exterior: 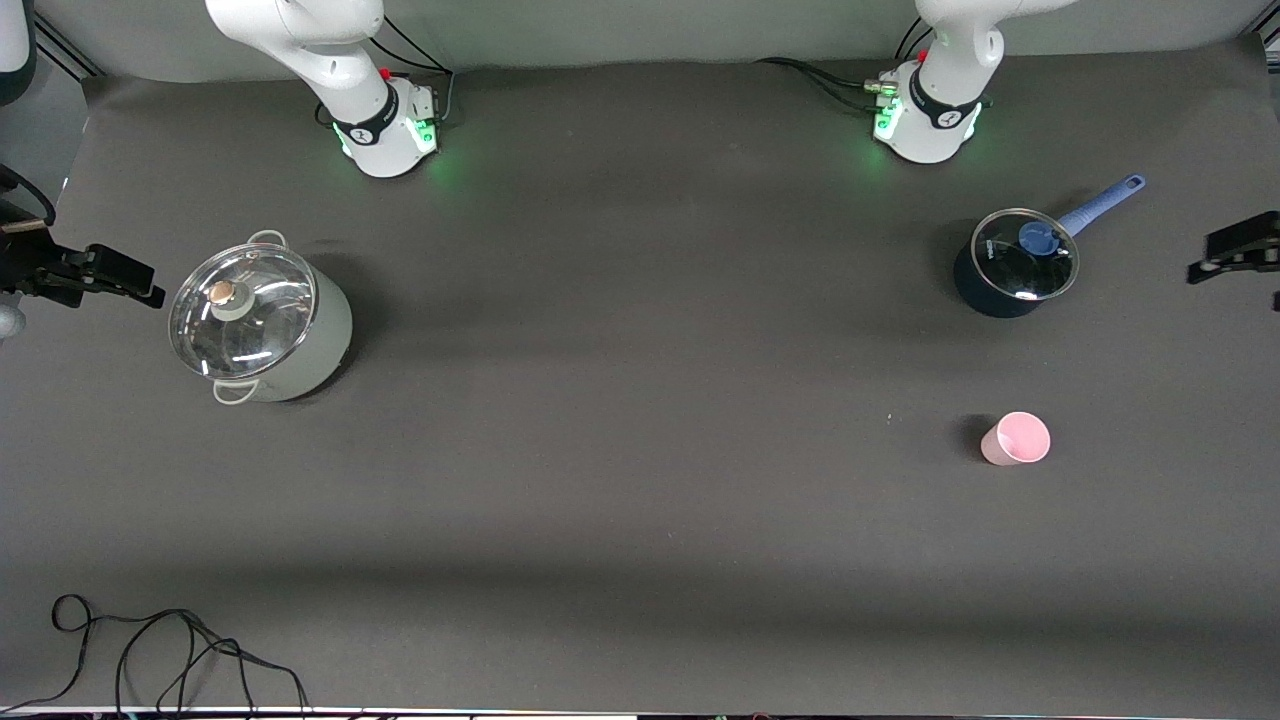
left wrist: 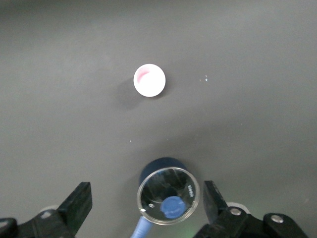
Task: Transfer pink cup from left to right arm
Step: 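Move the left gripper down to the pink cup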
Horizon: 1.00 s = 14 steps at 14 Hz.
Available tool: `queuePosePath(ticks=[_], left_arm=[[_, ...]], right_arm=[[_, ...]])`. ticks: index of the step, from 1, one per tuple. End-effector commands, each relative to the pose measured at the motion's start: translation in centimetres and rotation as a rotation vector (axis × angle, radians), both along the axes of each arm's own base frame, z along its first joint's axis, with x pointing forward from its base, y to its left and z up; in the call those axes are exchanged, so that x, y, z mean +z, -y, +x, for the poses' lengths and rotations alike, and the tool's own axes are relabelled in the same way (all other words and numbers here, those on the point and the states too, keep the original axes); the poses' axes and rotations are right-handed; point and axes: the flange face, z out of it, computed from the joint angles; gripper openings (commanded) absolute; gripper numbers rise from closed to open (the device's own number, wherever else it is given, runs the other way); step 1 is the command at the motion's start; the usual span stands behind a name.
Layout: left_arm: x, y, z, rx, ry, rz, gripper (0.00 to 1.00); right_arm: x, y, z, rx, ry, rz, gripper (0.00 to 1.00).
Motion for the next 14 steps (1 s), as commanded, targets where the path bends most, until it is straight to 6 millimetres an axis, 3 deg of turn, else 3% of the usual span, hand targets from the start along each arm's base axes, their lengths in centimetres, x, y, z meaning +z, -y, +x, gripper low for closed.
queuePosePath(ticks=[1, 6, 7, 9, 11, 14], left_arm=[[-1.7, -4.2, 0.6, -0.174, 0.064, -0.119, 1.0], [-7.3, -12.0, 1.7, -0.45, 0.259, -0.34, 0.99], [-9.2, -13.7, 1.9, -0.493, 0.312, -0.396, 0.99], [-14.3, -16.6, 2.0, -0.574, 0.427, -0.521, 0.99], [-20.1, -17.4, 2.6, -0.633, 0.489, -0.702, 0.99], [-28.0, -18.8, 3.3, -0.689, 0.64, -0.828, 0.99]], right_arm=[[0.3, 0.1, 0.0, 0.01, 0.006, 0.016, 1.0], [0.2, 0.1, 0.0, 0.01, 0.004, 0.016, 1.0], [0.1, 0.1, 0.1, 0.01, 0.004, 0.016, 1.0], [0.0, 0.1, 0.1, 0.01, 0.003, 0.016, 1.0], [0.0, 0.1, 0.2, 0.008, 0.004, 0.016, 1.0], [0.2, 0.1, 0.1, 0.008, 0.007, 0.016, 1.0]])
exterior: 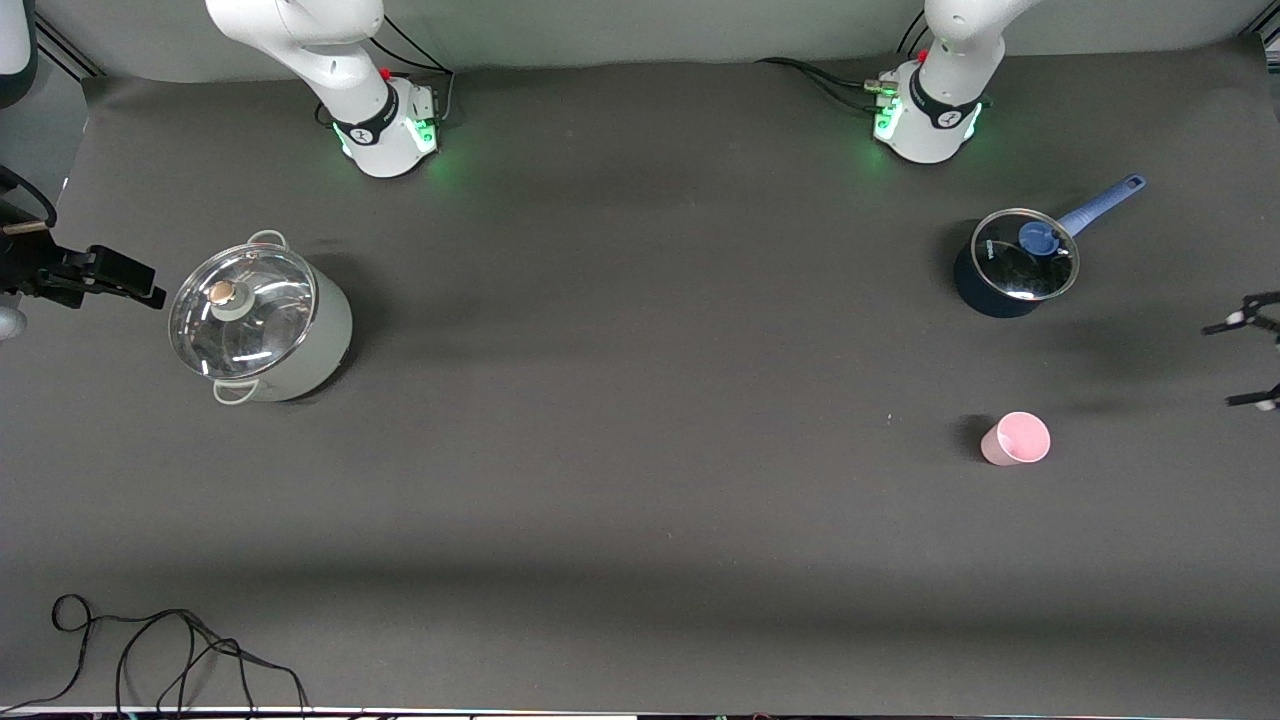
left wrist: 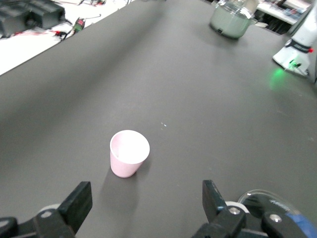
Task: Transfer pink cup from left to right arm
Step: 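Move the left gripper down to the pink cup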
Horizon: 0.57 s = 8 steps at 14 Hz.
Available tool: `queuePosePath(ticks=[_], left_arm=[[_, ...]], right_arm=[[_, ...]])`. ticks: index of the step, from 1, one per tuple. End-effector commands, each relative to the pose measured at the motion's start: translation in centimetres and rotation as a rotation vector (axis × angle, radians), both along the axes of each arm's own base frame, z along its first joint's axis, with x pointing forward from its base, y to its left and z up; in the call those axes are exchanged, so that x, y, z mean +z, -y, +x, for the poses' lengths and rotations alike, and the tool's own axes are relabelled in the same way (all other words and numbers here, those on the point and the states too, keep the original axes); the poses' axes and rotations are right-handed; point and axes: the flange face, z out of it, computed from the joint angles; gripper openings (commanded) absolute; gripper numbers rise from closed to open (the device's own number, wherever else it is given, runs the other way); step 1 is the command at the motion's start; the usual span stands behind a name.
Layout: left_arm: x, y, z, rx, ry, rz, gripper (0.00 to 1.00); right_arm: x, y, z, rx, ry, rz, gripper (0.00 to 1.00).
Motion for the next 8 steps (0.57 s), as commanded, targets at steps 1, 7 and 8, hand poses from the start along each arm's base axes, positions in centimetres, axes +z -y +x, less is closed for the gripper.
queuePosePath(ticks=[1, 7, 8], left_arm=[[-5.5, -0.8, 1.2, -0.064, 0.132, -0.122, 0.99], [-17.3, 0.5, 0.4, -0.115, 0.312, -0.253, 1.0], [-19.5, 0.8, 0.1, -0.105, 0.327, -0.274, 1.0]], right_arm=[[0.3, 0.1, 0.0, 0.007, 0.009, 0.016, 1.0], [0.4, 0.0, 0.0, 0.008, 0.011, 0.016, 1.0], [0.4, 0.0, 0.0, 0.007, 0.011, 0.016, 1.0]])
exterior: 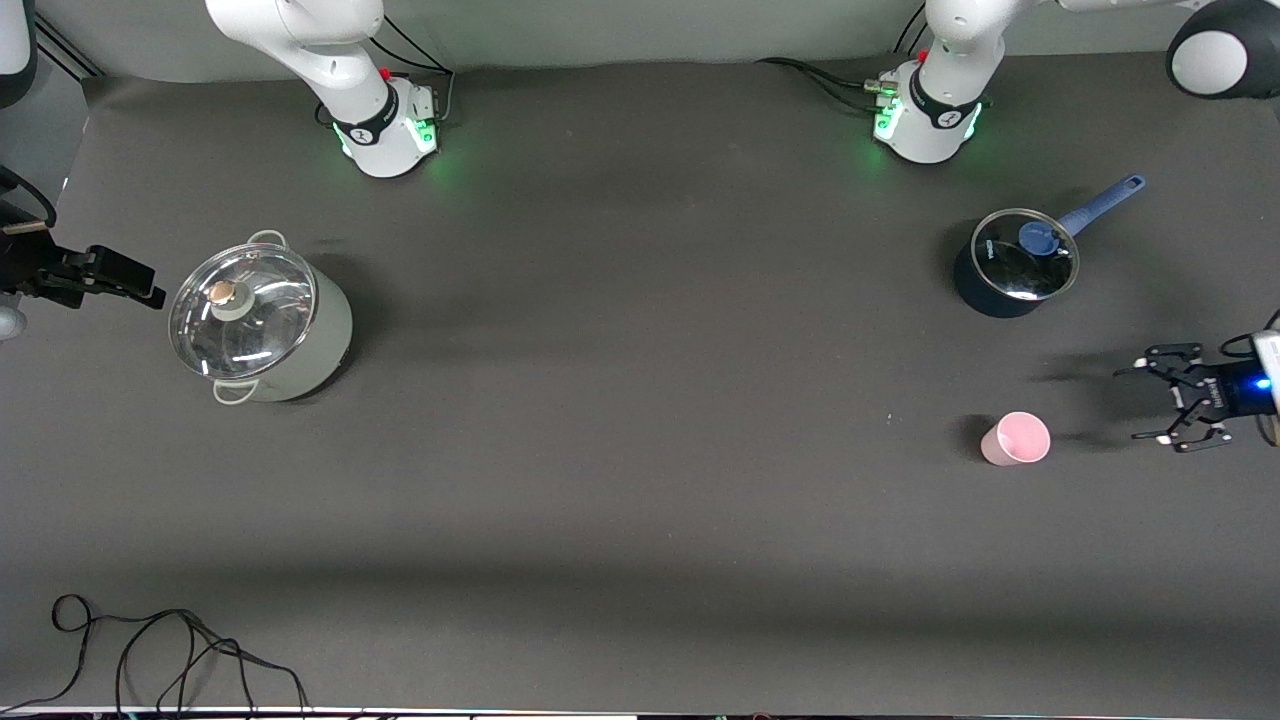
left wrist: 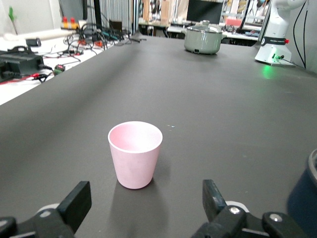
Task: Transfer pink cup from left to right arm
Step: 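Move the left gripper down to the pink cup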
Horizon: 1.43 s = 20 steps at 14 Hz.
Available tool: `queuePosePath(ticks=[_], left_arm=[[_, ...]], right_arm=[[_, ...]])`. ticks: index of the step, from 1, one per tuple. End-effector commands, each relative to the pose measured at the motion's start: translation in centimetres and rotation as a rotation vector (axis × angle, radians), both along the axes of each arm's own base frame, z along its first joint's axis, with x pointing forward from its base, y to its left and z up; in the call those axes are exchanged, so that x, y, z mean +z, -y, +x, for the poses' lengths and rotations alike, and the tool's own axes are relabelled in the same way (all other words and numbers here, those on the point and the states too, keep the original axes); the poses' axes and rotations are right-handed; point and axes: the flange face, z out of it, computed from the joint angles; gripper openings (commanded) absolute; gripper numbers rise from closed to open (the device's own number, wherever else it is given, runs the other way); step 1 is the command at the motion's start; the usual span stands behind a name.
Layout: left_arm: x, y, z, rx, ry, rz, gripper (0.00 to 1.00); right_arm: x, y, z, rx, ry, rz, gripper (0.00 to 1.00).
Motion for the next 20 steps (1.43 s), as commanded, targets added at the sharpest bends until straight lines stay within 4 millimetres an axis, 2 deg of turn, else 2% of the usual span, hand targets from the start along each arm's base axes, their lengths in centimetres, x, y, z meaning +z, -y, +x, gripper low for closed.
queuePosePath(ticks=[1, 4, 11, 13, 20], left_arm=[[-4.9, 0.4, 0.1, 0.015, 0.087, -0.068, 1.0], [-8.4, 3.0, 0.7, 0.019, 0.133, -0.128, 1.0], [-10.0, 7.4, 3.3, 0.052, 0.199, -0.182, 1.0], [-10.5, 8.0, 3.3, 0.051, 0.197, -0.188, 1.0], [-12.5, 12.2, 4.2, 0.058, 0.217, -0.275, 1.0]], right_arm=[[0.4, 0.0, 0.0, 0.007, 0.01, 0.016, 1.0], [0.4, 0.1, 0.0, 0.006, 0.01, 0.016, 1.0], [0.4, 0.1, 0.0, 0.005, 0.011, 0.028, 1.0], [0.3, 0.1, 0.0, 0.005, 0.01, 0.028, 1.0], [0.3, 0.0, 0.0, 0.005, 0.01, 0.03, 1.0]])
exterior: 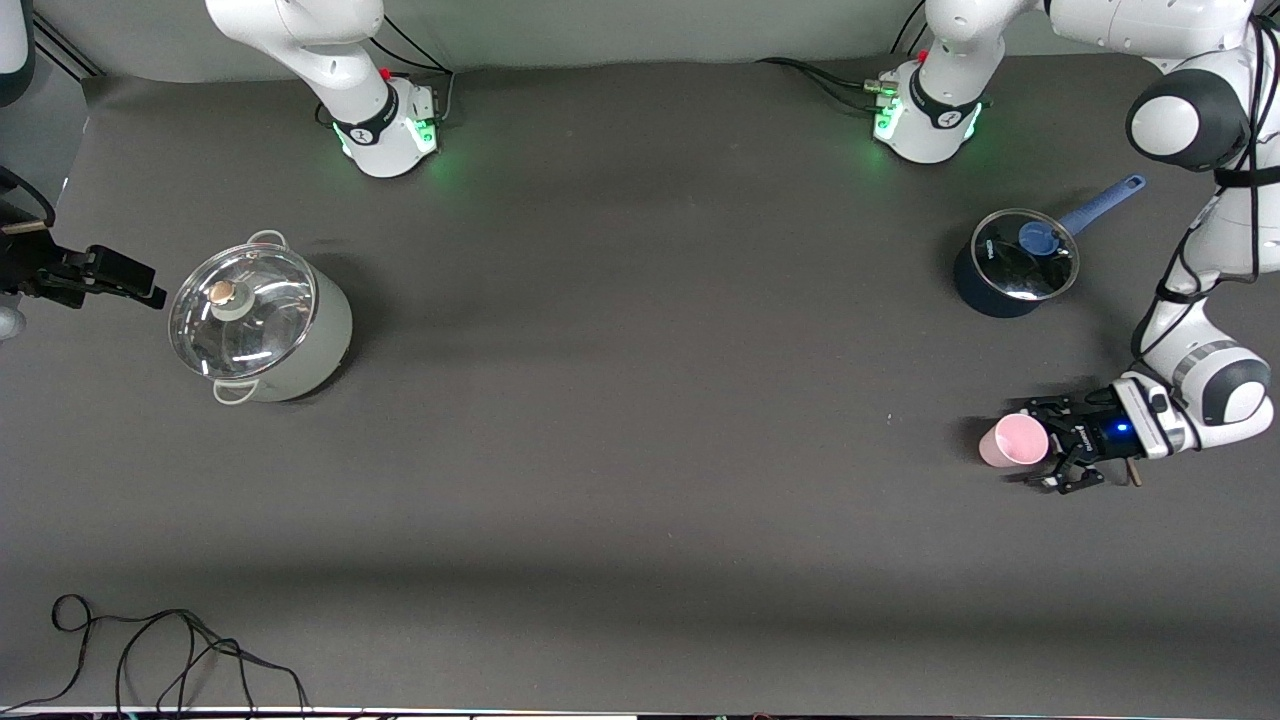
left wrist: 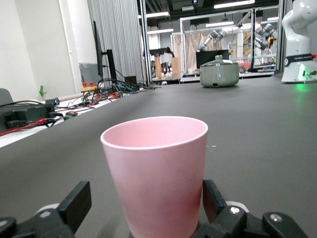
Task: Transfer pink cup from left to right arm
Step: 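Close the left gripper around the pink cup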
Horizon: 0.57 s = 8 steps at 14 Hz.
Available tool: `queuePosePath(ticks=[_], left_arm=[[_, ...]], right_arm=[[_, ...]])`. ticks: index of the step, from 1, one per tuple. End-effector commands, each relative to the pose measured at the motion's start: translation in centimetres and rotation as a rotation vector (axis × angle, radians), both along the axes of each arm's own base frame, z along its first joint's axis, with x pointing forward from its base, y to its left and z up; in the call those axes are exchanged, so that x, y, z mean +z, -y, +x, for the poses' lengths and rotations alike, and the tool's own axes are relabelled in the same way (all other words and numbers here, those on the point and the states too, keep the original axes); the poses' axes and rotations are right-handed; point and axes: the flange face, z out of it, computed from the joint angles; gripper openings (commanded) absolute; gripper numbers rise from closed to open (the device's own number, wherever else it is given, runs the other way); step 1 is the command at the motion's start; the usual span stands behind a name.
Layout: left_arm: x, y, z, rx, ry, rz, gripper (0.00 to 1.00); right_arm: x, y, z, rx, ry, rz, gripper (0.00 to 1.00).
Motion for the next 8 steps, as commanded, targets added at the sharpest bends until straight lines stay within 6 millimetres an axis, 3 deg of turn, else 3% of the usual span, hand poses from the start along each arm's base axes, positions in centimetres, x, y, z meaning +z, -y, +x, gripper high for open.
queuePosePath(ticks=[1, 3, 4, 5, 6, 7, 8], left_arm=[[-0.7, 1.2, 0.5, 0.009, 0.026, -0.022, 1.0], [-1.1, 1.6, 0.5, 0.013, 0.023, -0.032, 0.99], [-1.5, 2.0, 0.5, 0.01, 0.019, -0.037, 0.94], [-1.3, 2.4, 0.7, 0.006, 0.024, -0.046, 0.68], [-1.2, 2.5, 0.8, 0.007, 0.023, -0.048, 0.17], [-1.1, 2.5, 0.8, 0.006, 0.024, -0.046, 0.0], [-0.9, 2.4, 0.9, 0.006, 0.025, -0.044, 0.0]], right_arm=[[0.3, 0.0, 0.0, 0.007, 0.009, 0.021, 1.0], [0.3, 0.0, 0.0, 0.009, 0.009, 0.021, 1.0], [0.2, 0.0, 0.1, 0.007, 0.008, 0.021, 1.0], [0.2, 0.0, 0.1, 0.009, 0.008, 0.021, 1.0], [0.2, 0.0, 0.1, 0.007, 0.008, 0.021, 1.0], [0.2, 0.0, 0.1, 0.009, 0.008, 0.021, 1.0], [0.2, 0.0, 0.1, 0.009, 0.008, 0.021, 1.0]])
